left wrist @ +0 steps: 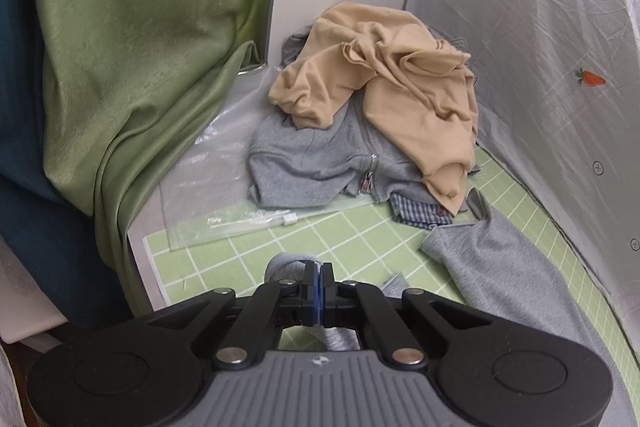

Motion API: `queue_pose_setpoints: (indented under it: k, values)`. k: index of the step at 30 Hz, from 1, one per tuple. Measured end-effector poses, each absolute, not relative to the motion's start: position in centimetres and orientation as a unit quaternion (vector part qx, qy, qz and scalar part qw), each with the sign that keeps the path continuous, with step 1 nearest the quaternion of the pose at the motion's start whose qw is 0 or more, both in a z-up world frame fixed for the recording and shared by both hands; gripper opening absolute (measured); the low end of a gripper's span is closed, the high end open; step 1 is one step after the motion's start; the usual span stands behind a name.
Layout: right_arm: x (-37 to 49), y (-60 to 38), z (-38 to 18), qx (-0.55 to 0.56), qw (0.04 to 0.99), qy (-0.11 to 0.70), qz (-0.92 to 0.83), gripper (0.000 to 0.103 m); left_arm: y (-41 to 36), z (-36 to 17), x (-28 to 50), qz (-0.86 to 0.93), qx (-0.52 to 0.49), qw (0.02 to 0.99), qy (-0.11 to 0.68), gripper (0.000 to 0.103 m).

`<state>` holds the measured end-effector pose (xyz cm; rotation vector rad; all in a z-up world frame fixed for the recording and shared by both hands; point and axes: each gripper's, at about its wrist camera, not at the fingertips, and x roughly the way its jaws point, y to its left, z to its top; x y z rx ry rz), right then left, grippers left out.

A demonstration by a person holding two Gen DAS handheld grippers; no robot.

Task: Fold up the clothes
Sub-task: 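Lift the waistband corner with the right gripper and fold it over the leg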

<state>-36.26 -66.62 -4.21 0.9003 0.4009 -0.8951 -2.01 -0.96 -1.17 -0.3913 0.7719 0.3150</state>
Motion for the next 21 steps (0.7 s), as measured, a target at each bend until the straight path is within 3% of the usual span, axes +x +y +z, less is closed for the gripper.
queue_pose_setpoints:
  k: [12, 21]
  values:
    - [-35.2, -68.4, -6.6, 0.483, 0.748, 0.149, -0.429, 0.003, -2.1, -1.7, 1.9, 0.16, -0.217, 0.885, 0.38, 0.0]
    - [-30.2, -72.9, -5.2, 0.458, 0.751, 0.145, -0.454, 0.003, -8.0, -0.4, 11.6, 0.137, -0.207, 0.895, 0.37, 0.0]
